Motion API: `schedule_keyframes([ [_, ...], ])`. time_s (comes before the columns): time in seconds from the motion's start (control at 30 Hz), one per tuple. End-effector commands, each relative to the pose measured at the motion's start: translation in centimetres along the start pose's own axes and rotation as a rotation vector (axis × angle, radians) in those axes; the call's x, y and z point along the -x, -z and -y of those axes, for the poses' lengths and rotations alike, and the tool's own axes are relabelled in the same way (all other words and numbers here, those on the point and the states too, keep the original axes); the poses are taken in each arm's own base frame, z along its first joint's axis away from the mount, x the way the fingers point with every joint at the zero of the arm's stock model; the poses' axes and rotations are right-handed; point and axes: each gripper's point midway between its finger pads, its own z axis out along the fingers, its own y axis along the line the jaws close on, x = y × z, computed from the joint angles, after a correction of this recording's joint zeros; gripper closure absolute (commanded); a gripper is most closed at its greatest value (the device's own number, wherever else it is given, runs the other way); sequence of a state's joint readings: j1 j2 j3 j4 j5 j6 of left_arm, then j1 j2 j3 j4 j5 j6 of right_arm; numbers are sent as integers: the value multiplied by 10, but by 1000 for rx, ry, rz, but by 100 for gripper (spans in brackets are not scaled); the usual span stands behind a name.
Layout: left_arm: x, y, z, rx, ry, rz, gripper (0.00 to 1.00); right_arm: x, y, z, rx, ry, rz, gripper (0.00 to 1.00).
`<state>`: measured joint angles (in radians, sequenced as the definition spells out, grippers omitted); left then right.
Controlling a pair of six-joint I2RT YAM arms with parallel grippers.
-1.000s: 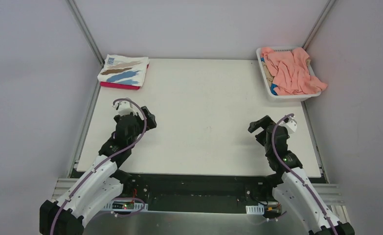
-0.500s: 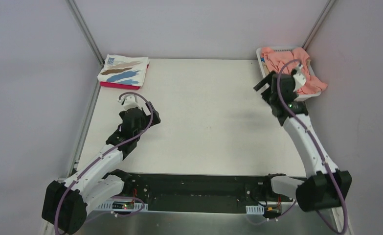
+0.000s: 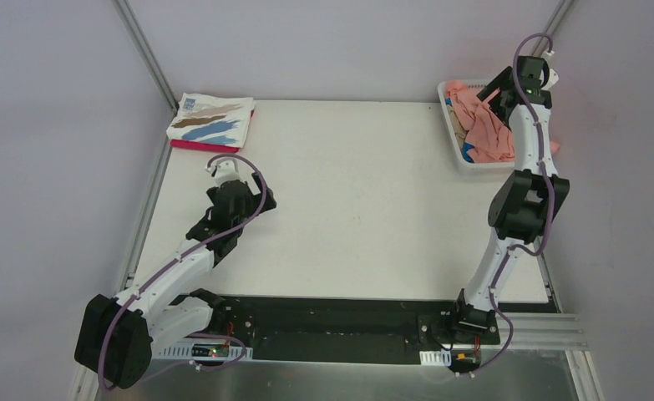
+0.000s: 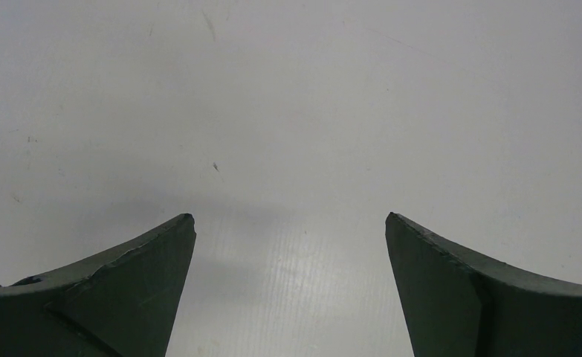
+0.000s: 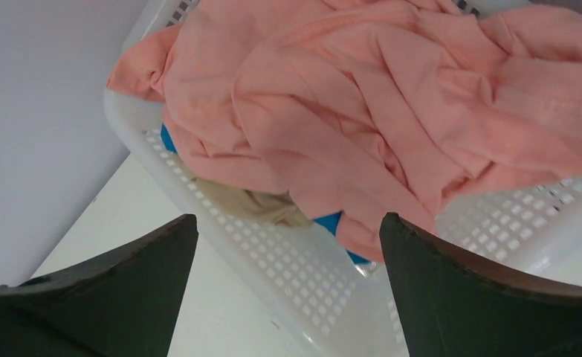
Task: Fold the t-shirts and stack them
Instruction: Grab crumpled tshirt from bin with the right arm
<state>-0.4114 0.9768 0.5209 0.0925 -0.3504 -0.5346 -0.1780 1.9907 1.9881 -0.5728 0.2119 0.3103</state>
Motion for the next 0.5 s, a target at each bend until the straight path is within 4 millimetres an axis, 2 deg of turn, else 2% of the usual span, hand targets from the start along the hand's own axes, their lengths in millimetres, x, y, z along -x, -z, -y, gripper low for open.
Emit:
schedule_keyframes([
  [0.0, 23, -2, 10, -12, 12, 57, 1, 7, -26, -7, 51, 53, -59, 5],
  [0.27, 23, -3, 5, 16, 0, 54, 1, -7, -80, -9, 75, 107, -70, 11],
  [0.37, 22, -4, 5, 21, -4, 50, 1, -16, -93, -7, 70, 111, -87, 17],
  [0.47, 22, -5, 4, 28, -7, 46, 1, -25, -102, -3, 62, 104, -108, 27],
])
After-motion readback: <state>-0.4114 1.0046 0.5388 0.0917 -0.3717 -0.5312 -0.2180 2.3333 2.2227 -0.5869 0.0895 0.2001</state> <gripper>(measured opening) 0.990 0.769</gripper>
